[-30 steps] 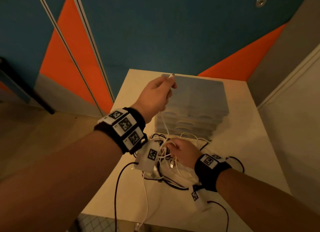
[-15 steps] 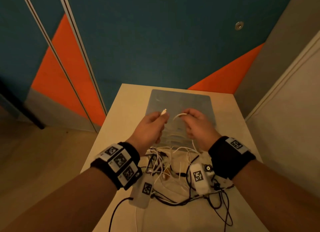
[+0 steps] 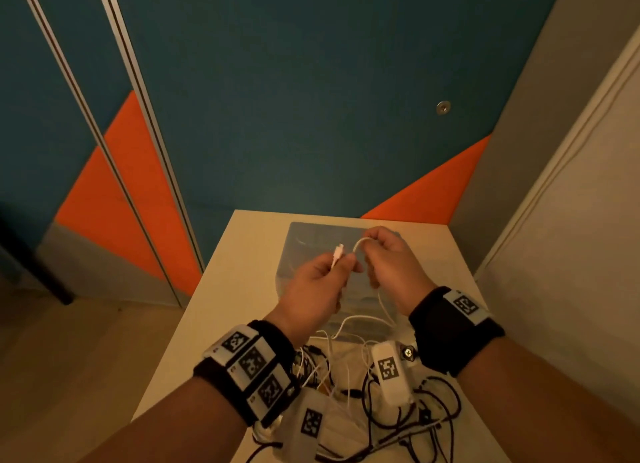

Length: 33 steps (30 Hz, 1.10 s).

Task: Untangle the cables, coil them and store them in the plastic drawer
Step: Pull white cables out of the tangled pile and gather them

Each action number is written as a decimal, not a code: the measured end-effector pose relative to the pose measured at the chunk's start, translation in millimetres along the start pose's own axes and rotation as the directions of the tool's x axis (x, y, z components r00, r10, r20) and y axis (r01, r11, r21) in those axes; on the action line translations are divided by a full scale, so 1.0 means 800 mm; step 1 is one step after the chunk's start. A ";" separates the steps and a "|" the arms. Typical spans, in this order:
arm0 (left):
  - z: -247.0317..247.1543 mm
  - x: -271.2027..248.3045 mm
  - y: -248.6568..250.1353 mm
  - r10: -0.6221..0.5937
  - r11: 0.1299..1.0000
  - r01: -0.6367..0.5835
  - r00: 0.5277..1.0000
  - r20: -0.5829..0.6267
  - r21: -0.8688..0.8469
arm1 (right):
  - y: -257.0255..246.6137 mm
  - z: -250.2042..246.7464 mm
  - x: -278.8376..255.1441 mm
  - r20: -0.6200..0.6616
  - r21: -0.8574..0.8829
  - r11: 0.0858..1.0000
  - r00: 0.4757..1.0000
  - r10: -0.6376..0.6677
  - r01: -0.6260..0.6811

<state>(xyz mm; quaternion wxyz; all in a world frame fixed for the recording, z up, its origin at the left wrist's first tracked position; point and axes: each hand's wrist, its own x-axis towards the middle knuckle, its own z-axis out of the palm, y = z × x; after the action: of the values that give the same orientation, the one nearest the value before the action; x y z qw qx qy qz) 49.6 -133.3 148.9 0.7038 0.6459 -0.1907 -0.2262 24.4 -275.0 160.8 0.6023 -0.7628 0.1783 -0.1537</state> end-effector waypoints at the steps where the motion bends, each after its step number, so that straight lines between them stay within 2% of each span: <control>1: 0.000 0.001 0.000 0.018 0.999 -0.018 1.000 -0.002 0.032 | 0.004 -0.001 -0.001 -0.002 -0.025 1.000 1.000 -0.009 0.009; 3: -0.002 0.005 0.000 0.051 0.996 -0.049 0.998 -0.021 0.070 | 0.015 -0.005 -0.006 -0.031 -0.106 0.994 0.999 -0.036 0.032; 6: -0.007 0.013 0.002 0.080 0.992 -0.076 0.996 -0.043 0.097 | 0.033 -0.015 -0.025 -0.074 -0.190 0.970 0.983 -0.168 0.151; 7: -0.009 0.015 0.003 0.085 0.992 -0.080 0.995 -0.045 0.098 | 0.040 -0.016 -0.033 -0.016 -0.185 0.965 0.981 -0.192 0.186; 9: -0.008 0.017 0.006 0.076 0.994 -0.071 0.995 -0.059 0.085 | 0.055 -0.010 -0.050 0.222 -0.186 0.964 0.964 -0.146 0.189; 11: -0.004 0.018 0.010 0.037 0.998 -0.033 0.997 -0.073 0.053 | 0.068 0.001 -0.061 0.418 -0.247 0.945 0.904 -0.095 0.213; 13: -0.001 0.019 0.011 0.013 1.000 -0.012 0.998 -0.065 0.009 | 0.073 0.009 -0.062 0.447 -0.257 0.921 0.881 -0.154 0.292; 16: -0.008 0.027 0.012 0.029 0.999 -0.027 0.993 -0.115 0.021 | 0.070 0.002 -0.051 0.382 -0.311 0.887 0.900 -0.212 0.341; 18: -0.018 0.032 0.014 0.037 0.999 -0.033 0.984 -0.174 0.026 | 0.070 -0.015 -0.044 0.308 -0.379 0.862 0.924 -0.226 0.337; 21: -0.036 0.037 0.015 0.050 0.999 -0.043 0.965 -0.258 0.031 | 0.071 -0.046 -0.037 0.252 -0.445 0.826 0.934 -0.254 0.345; 23: -0.045 0.041 0.013 0.055 0.998 -0.042 0.949 -0.311 0.047 | 0.070 -0.064 -0.036 0.258 -0.453 0.838 0.944 -0.203 0.304; 25: -0.051 0.043 0.012 0.075 0.993 -0.040 0.940 -0.332 0.109 | 0.069 -0.079 -0.035 0.259 -0.421 0.870 0.953 -0.157 0.257; 28: -0.056 0.042 0.009 0.104 0.956 -0.017 0.953 -0.286 0.294 | 0.054 -0.094 -0.036 0.174 -0.329 0.916 0.968 -0.179 0.228; 31: -0.061 0.045 0.006 0.069 0.857 0.047 0.977 -0.204 0.513 | 0.026 -0.101 -0.033 0.028 -0.160 0.951 0.964 -0.263 0.264; 33: -0.059 0.044 0.008 0.066 0.798 0.070 0.977 -0.202 0.598 | 0.007 -0.104 -0.029 -0.049 -0.076 0.950 0.950 -0.307 0.303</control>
<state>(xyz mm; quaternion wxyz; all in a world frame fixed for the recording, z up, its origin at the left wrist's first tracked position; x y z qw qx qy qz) 105.6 -114.3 150.0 0.4781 0.8565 -0.1756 -0.0840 -33.9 -337.5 173.9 0.5394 -0.7962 0.0815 -0.2616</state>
